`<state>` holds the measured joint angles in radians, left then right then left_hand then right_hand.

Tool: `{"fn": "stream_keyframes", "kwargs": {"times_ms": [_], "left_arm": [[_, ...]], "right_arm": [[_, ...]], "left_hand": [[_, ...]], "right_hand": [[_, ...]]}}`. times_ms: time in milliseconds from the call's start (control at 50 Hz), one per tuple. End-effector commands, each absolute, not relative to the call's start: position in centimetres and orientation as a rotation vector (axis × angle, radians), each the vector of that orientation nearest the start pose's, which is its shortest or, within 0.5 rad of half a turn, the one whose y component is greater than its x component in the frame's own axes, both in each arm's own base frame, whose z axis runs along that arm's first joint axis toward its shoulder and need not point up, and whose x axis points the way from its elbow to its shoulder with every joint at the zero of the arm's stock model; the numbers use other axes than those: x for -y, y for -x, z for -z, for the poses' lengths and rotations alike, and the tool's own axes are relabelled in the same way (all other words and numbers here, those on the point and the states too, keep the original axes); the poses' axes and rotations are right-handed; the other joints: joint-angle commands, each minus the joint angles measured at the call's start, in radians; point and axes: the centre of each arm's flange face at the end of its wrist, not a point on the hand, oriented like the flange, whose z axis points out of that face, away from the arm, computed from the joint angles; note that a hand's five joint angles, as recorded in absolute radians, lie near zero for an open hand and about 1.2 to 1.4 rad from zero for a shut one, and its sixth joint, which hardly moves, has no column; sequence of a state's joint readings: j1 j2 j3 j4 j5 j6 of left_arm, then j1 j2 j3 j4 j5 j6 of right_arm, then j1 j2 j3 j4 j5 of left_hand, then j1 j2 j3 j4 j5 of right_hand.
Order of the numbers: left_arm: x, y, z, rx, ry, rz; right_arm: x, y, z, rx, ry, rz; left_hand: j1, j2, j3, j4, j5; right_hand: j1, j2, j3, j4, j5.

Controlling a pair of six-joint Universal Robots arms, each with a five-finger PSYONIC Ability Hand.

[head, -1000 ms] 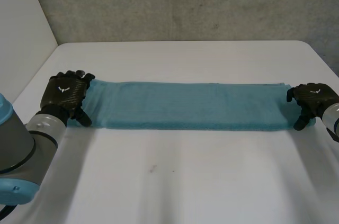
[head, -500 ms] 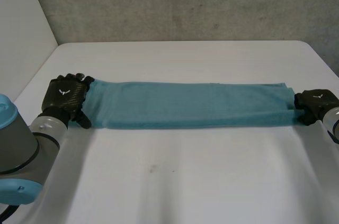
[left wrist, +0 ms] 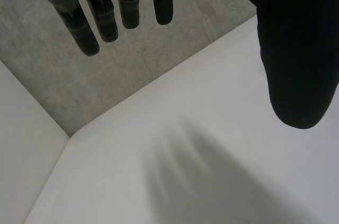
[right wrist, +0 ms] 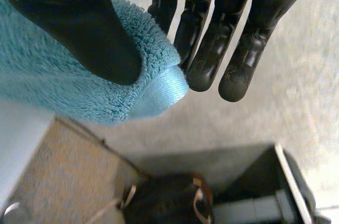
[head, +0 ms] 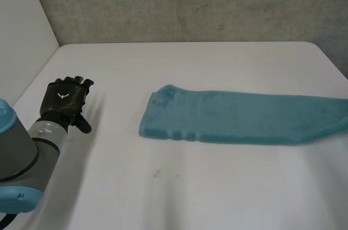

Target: Fold the laundry

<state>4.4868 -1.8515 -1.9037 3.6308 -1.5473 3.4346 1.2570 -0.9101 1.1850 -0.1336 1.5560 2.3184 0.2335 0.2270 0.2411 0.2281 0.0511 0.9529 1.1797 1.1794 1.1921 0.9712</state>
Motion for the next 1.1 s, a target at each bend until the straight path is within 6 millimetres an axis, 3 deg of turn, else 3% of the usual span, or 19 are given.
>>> {"fn": "stream_keyframes", "kwargs": {"times_ms": [20, 80, 120, 180, 200, 280, 340, 360, 400, 420, 500, 540, 640, 680, 740, 800, 860, 1000, 1100], "left_arm": [[28.5, 20.1, -16.9, -2.242, -0.604, 2.059], [28.5, 20.0, -16.9, -2.242, -0.601, 2.058], [28.5, 20.0, -16.9, -2.241, -0.599, 2.057], [28.5, 19.9, -16.8, -2.244, -0.596, 2.055], [28.5, 19.9, -16.8, -2.242, -0.596, 2.054], [28.5, 19.9, -16.8, -2.244, -0.598, 2.053], [28.4, 19.9, -16.7, -2.247, -0.597, 2.048], [28.4, 19.9, -16.7, -2.244, -0.598, 2.053], [28.4, 19.9, -16.7, -2.247, -0.599, 2.049], [28.4, 19.9, -16.7, -2.245, -0.597, 2.05], [28.3, 20.1, -16.7, -2.25, -0.607, 2.05], [28.2, 20.1, -16.6, -2.252, -0.609, 2.049], [27.7, 20.8, -16.7, -2.254, -0.648, 2.061], [27.3, 21.6, -16.9, -2.25, -0.684, 2.082], [26.6, 23.0, -17.5, -2.233, -0.741, 2.128], [26.3, 24.3, -18.5, -2.204, -0.782, 2.184], [26.2, 25.2, -19.1, -2.184, -0.8, 2.224], [25.9, 25.9, -19.0, -2.182, -0.831, 2.229], [25.8, 25.9, -18.2, -2.206, -0.839, 2.202]], "right_arm": [[44.1, -13.0, -22.9, 1.809, -0.696, -1.808], [42.6, -18.4, -23.9, 1.764, -0.791, -1.942], [39.6, -25.5, -24.6, 1.694, -0.96, -2.112], [36.6, -30.5, -23.8, 1.656, -1.124, -2.215], [34.4, -33.6, -22.5, 1.642, -1.252, -2.264], [28.7, -39.6, -19.1, 1.611, -1.552, -2.339], [26.7, -41.2, -17.3, 1.621, -1.655, -2.333], [24.4, -42.6, -14.7, 1.641, -1.773, -2.293], [23.1, -43.3, -13.2, 1.646, -1.832, -2.266], [22.8, -43.4, -12.6, 1.655, -1.846, -2.25], [23.4, -43.0, -11.9, 1.706, -1.774, -2.201], [24.0, -42.5, -12.6, 1.725, -1.694, -2.19], [26.0, -40.0, -16.5, 1.781, -1.46, -2.194], [28.3, -35.9, -19.3, 1.902, -1.262, -2.2], [29.5, -32.1, -20.7, 2.075, -1.061, -2.203], [30.0, -29.6, -19.9, 2.223, -0.946, -2.148], [30.3, -25.3, -17.0, 2.45, -0.839, -1.962], [30.7, -20.6, -13.9, 2.577, -0.757, -1.807], [32.0, -19.2, -13.0, 2.58, -0.739, -1.81]], "left_hand": [[-0.032, -0.025, -0.039, -0.026, -0.024], [-0.032, -0.025, -0.039, -0.026, -0.024], [-0.032, -0.025, -0.039, -0.026, -0.024], [-0.029, -0.022, -0.036, -0.023, -0.021], [-0.029, -0.022, -0.036, -0.023, -0.021], [-0.032, -0.025, -0.039, -0.026, -0.024], [-0.029, -0.022, -0.036, -0.023, -0.021], [-0.029, -0.022, -0.036, -0.023, -0.021], [-0.029, -0.022, -0.036, -0.023, -0.021], [-0.032, -0.025, -0.039, -0.026, -0.024], [-0.029, -0.022, -0.036, -0.023, -0.021], [-0.032, -0.025, -0.039, -0.026, -0.024], [-0.029, -0.022, -0.036, -0.023, -0.021], [-0.029, -0.022, -0.036, -0.023, -0.021], [-0.026, -0.019, -0.033, -0.02, -0.018], [-0.02, -0.014, -0.028, -0.015, -0.012], [-0.02, -0.013, -0.028, -0.015, -0.012], [-0.014, -0.008, -0.022, -0.009, -0.006], [-0.014, -0.008, -0.022, -0.009, -0.006]], "right_hand": [[0.443, 0.217, 0.217, 0.204, 0.251], [0.443, 0.217, 0.217, 0.204, 0.251], [0.443, 0.217, 0.217, 0.204, 0.251], [0.443, 0.217, 0.217, 0.204, 0.251], [0.443, 0.217, 0.217, 0.204, 0.251], [0.443, 0.217, 0.217, 0.204, 0.251], [0.443, 0.217, 0.217, 0.204, 0.251], [0.443, 0.217, 0.217, 0.204, 0.251], [0.443, 0.217, 0.217, 0.204, 0.251], [0.443, 0.217, 0.217, 0.204, 0.251], [-0.651, -0.878, -0.878, -0.89, -0.844], [-0.778, -1.005, -1.005, -1.018, -0.971], [-0.778, -1.005, -1.005, -1.018, -0.971], [-0.778, -1.005, -1.005, -1.018, -0.971], [-0.778, -1.005, -1.005, -1.018, -0.971], [-0.778, -1.005, -1.005, -1.018, -0.971], [-0.778, -1.005, -1.005, -1.018, -0.971], [-0.633, -0.86, -0.86, -0.873, -0.826], [-0.021, -0.248, -0.248, -0.26, -0.214]]}}
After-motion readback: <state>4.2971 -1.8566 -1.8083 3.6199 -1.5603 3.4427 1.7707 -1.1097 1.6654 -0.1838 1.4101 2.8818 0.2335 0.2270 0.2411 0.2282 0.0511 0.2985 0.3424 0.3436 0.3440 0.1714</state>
